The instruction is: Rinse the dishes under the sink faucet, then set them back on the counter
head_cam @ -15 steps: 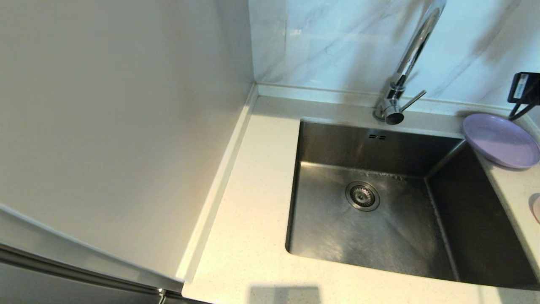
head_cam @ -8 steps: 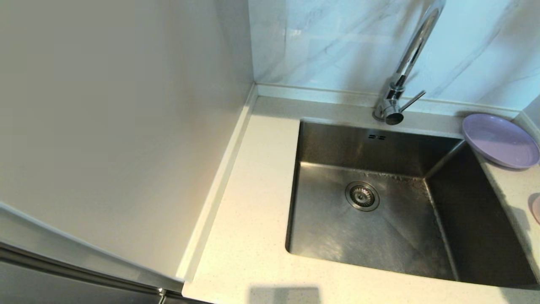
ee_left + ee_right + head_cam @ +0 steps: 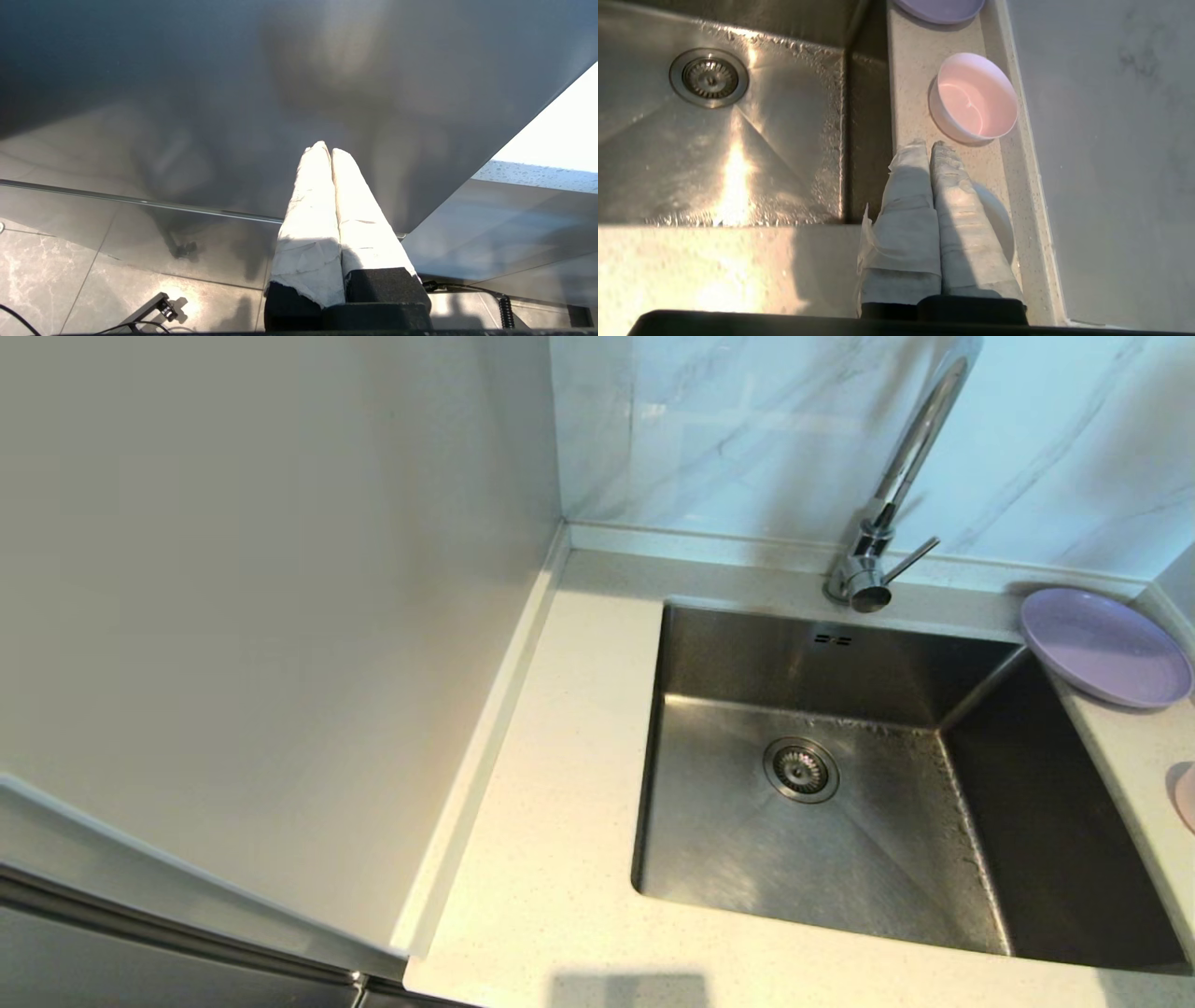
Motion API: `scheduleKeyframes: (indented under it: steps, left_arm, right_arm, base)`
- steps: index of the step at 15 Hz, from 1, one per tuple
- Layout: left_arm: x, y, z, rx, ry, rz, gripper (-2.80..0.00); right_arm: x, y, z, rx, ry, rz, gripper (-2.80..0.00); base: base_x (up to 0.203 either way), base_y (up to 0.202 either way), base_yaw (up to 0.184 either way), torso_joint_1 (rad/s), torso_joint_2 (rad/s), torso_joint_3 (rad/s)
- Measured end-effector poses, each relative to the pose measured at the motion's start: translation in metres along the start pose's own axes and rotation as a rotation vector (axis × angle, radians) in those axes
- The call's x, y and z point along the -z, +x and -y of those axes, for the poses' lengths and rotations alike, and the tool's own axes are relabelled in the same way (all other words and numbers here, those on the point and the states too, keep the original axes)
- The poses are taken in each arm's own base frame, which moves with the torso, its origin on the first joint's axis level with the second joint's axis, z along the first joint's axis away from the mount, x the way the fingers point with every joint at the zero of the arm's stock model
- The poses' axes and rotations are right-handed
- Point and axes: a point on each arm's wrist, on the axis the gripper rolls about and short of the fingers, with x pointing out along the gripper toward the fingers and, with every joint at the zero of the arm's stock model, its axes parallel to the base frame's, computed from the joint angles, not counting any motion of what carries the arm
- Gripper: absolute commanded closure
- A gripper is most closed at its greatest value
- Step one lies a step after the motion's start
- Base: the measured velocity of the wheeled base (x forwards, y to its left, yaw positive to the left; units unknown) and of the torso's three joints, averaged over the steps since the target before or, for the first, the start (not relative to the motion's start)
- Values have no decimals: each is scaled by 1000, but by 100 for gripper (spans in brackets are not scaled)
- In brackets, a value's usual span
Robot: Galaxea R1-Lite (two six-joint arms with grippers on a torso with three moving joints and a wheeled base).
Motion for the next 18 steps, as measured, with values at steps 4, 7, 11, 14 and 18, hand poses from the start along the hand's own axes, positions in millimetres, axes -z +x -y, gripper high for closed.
scheduleKeyframes:
  steps: [4,7,11,14,18]
  left_arm:
    - [0,0,0,0,0,0,0]
    - [0,0,0,0,0,0,0]
    - [0,0,0,0,0,0,0]
    - [0,0,0,0,0,0,0]
    - [0,0,0,0,0,0,0]
  right_arm:
    - [37,-19,1,-21,-23,54,0]
    - [66,-25,-1,-34,-24,69,0]
    - [84,-33,-6,-234,-30,163,0]
    - [100,-36,-11,-390,-16,214,0]
    - [119,-33,-16,-435,62,218,0]
  base:
    - [0,0,0,0,0,0]
    - [0,0,0,0,0,0]
    - [0,0,0,0,0,0]
    - [0,0,0,0,0,0]
    - [0,0,0,0,0,0]
